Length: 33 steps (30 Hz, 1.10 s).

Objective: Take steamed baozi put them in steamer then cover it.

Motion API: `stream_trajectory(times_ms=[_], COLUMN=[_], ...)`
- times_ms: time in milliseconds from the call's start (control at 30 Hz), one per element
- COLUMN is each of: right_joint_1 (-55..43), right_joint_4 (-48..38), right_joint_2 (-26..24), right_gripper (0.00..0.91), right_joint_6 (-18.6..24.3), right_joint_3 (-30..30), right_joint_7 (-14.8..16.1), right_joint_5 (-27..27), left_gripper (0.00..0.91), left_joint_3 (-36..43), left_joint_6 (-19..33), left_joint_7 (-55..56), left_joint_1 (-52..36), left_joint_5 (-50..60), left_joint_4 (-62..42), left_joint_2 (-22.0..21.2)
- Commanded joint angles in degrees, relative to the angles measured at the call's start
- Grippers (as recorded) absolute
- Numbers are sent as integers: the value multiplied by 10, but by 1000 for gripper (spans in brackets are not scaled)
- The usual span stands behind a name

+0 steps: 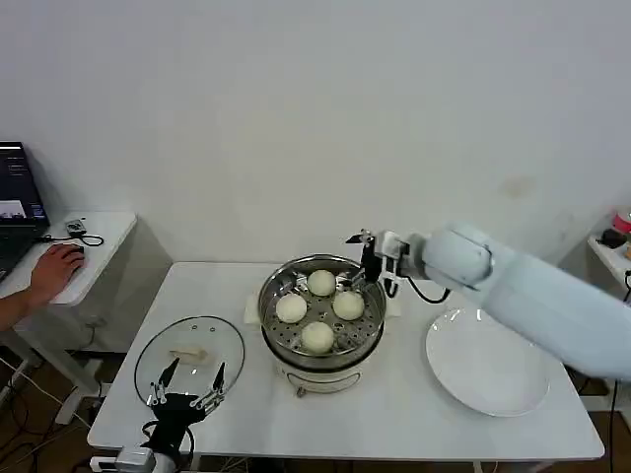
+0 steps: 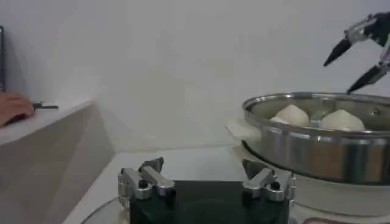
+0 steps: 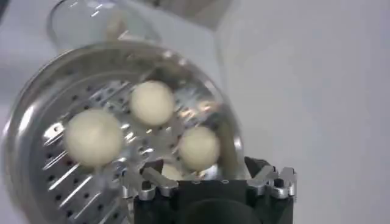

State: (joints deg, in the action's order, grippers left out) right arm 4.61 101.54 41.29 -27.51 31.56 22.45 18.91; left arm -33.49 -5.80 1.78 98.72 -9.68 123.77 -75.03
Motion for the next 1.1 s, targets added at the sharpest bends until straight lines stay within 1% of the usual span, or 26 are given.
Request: stream_trajectory(times_ms=[33,67,100,167,200,333,400,500,533,567,600,633,700,733,967,1100], right_joint_1=[457,500,529,627,648,734,764,802,813,831,840,856,870,881,887,891], right_joint_4=[117,127,134,149,154,165,162,162,165,170,171,174,173,169,171,184], right_joint_2=[2,24,35,100,112,202,236,279,288,297,299,300,299,298,310,314], right_gripper=[907,907,907,907,907,907,907,907,907,907,907,907,907,907,907,907], right_joint_6=[149,158,162,215,224,250,266,277,280,279,279,277,275,272,273,271], right_joint_3=[-433,-486,-510,-614,-640,-756,-807,-865,-877,-896,-901,-909,-914,-918,-925,-927], right_joint_7=[-213,-217,-218,-187,-185,-159,-142,-128,-126,-125,-125,-126,-127,-132,-136,-135], right_joint_5=[-107,-107,-113,-193,-199,-182,-178,-141,-136,-121,-113,-101,-94,-86,-74,-70], left_gripper=[907,907,907,907,907,907,907,907,907,907,907,907,907,907,907,907], left_joint_3=[-5,-6,-5,-3,-2,4,5,6,4,4,4,5,2,-1,9,6], left_joint_6=[3,5,7,17,21,35,39,49,60,66,70,74,92,95,86,75], left_joint_7=[-1,-1,-1,-1,-2,-1,-2,8,15,22,27,36,50,51,52,43], left_joint_1=[-3,-4,-5,-9,-10,-16,-20,-26,-27,-27,-27,-26,-29,-33,-76,-112], left_joint_5=[14,16,20,48,58,131,184,300,362,397,416,466,546,595,697,723], left_joint_4=[-7,-10,-15,-27,-31,-44,-47,-60,-69,-74,-76,-84,-100,-112,-178,-230], left_joint_2=[1,1,1,-2,-2,1,5,12,16,22,26,33,39,40,67,86])
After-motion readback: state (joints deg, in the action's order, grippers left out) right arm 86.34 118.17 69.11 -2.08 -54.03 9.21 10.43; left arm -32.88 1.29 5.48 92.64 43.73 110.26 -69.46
